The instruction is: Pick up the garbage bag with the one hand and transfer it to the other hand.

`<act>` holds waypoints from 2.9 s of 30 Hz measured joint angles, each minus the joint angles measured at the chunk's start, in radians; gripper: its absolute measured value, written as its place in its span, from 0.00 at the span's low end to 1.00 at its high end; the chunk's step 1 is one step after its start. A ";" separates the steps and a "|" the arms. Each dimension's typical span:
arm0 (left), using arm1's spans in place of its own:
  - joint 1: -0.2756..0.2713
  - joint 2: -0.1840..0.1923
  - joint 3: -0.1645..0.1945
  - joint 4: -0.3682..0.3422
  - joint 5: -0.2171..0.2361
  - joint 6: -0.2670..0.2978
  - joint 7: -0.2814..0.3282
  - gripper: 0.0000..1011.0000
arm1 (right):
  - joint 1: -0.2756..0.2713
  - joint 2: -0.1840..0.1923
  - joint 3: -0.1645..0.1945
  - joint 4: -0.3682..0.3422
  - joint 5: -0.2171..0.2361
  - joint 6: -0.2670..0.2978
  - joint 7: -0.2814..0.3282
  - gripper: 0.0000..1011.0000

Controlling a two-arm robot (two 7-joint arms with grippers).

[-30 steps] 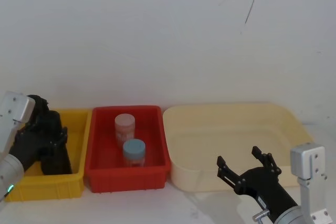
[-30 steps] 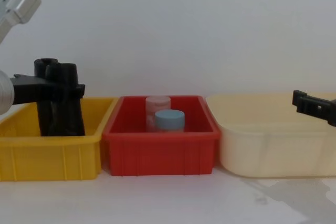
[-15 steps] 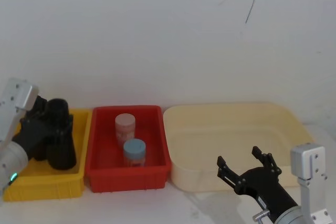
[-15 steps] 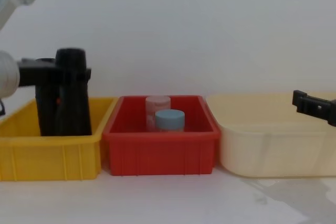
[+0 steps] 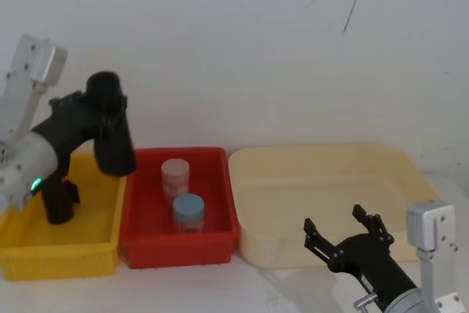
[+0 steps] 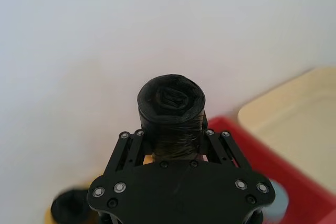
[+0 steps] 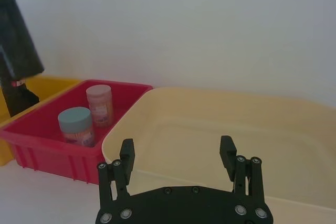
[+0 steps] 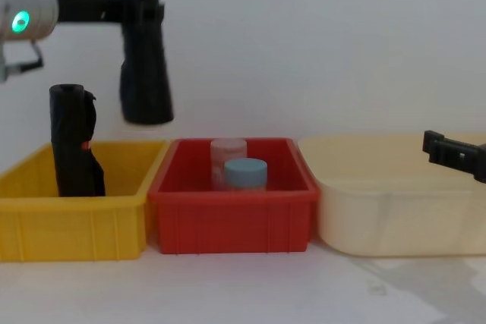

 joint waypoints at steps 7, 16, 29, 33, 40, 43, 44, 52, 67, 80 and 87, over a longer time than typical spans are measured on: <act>-0.068 -0.037 0.016 0.016 -0.007 0.016 -0.024 0.40 | 0.000 0.000 0.000 0.000 0.000 0.000 0.000 0.99; -0.131 -0.093 0.051 0.068 -0.016 0.049 -0.040 0.40 | 0.000 0.000 0.000 0.000 0.000 0.000 0.000 0.99; -0.178 -0.147 0.091 0.130 -0.016 0.072 -0.054 0.40 | 0.004 -0.001 0.000 0.000 0.001 0.004 0.004 0.99; -0.184 -0.155 0.096 0.139 -0.015 0.075 -0.056 0.40 | 0.019 -0.001 -0.003 0.000 0.009 0.017 0.020 0.99; -0.193 -0.164 0.103 0.149 -0.015 0.079 -0.059 0.40 | 0.072 -0.003 -0.020 0.001 0.025 0.054 0.067 0.99; -0.196 -0.167 0.106 0.153 -0.015 0.080 -0.060 0.40 | 0.109 -0.008 -0.035 0.010 0.029 0.073 0.090 0.99; -0.196 -0.167 0.106 0.153 -0.015 0.080 -0.060 0.40 | 0.122 -0.011 -0.041 0.013 0.030 0.079 0.098 0.99; -0.199 -0.172 0.109 0.158 -0.014 0.082 -0.060 0.40 | 0.239 -0.046 -0.094 0.071 0.027 0.125 0.149 0.99; -0.202 -0.175 0.111 0.162 -0.014 0.083 -0.062 0.40 | 0.402 -0.117 -0.175 0.180 -0.022 0.170 0.188 0.99; -0.203 -0.176 0.112 0.163 -0.014 0.083 -0.062 0.40 | 0.466 -0.157 -0.217 0.198 -0.057 0.219 0.195 0.99; -0.203 -0.177 0.112 0.163 -0.014 0.083 -0.062 0.40 | 0.494 -0.184 -0.237 0.243 -0.076 0.213 0.197 0.99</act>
